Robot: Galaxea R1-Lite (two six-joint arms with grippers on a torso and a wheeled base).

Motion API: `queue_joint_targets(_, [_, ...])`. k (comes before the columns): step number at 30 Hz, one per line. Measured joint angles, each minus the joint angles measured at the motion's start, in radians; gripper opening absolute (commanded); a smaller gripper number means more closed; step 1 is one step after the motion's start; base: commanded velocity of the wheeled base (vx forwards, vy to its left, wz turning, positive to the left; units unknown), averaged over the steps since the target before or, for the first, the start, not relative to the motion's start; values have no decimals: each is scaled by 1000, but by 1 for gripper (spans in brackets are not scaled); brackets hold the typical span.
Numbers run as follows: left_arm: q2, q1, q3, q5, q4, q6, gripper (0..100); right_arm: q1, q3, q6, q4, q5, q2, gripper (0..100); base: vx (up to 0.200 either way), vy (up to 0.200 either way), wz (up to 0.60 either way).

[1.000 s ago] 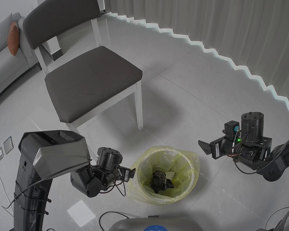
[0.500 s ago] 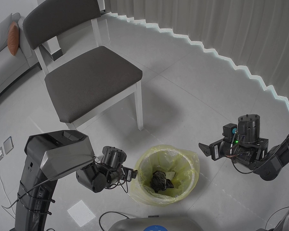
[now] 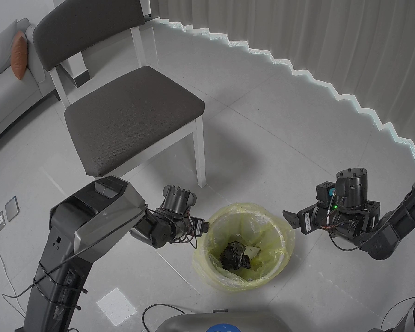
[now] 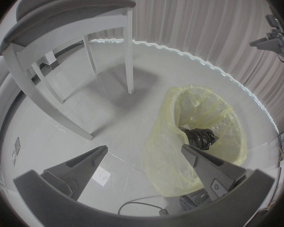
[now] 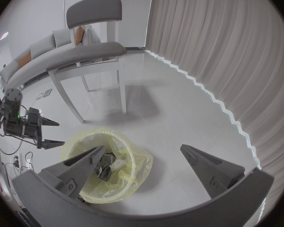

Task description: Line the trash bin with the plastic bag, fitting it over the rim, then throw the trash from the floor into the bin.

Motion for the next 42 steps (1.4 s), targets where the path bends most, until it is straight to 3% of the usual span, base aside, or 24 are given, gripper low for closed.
queue_joint_targets(6, [37, 5, -89, 9, 35, -22, 100, -50, -29, -8, 2, 48, 79, 100, 0, 0, 0])
queue_joint_targets(10, [35, 11, -89, 11, 37, -50, 100, -111, -60, -32, 6, 101, 143, 100, 0, 0, 0])
queue_joint_targets(17, [12, 13, -66, 11, 36, -58, 100, -192, -182, -74, 38, 128, 286, 100, 0, 0, 0])
queue_joint_targets(27, [-12, 6, -49, 11, 34, -61, 100, -250, -460, -139, 275, 136, 491, 100, 0, 0, 0])
queue_joint_targets(38, [-18, 0, -43, 13, 33, -61, 100, -258, -742, -203, 579, 131, 614, 100, 0, 0, 0])
queue_joint_targets(42, [-20, -1, -43, 15, 34, -60, 100, -249, -920, -206, 724, 129, 661, 100, 0, 0, 0])
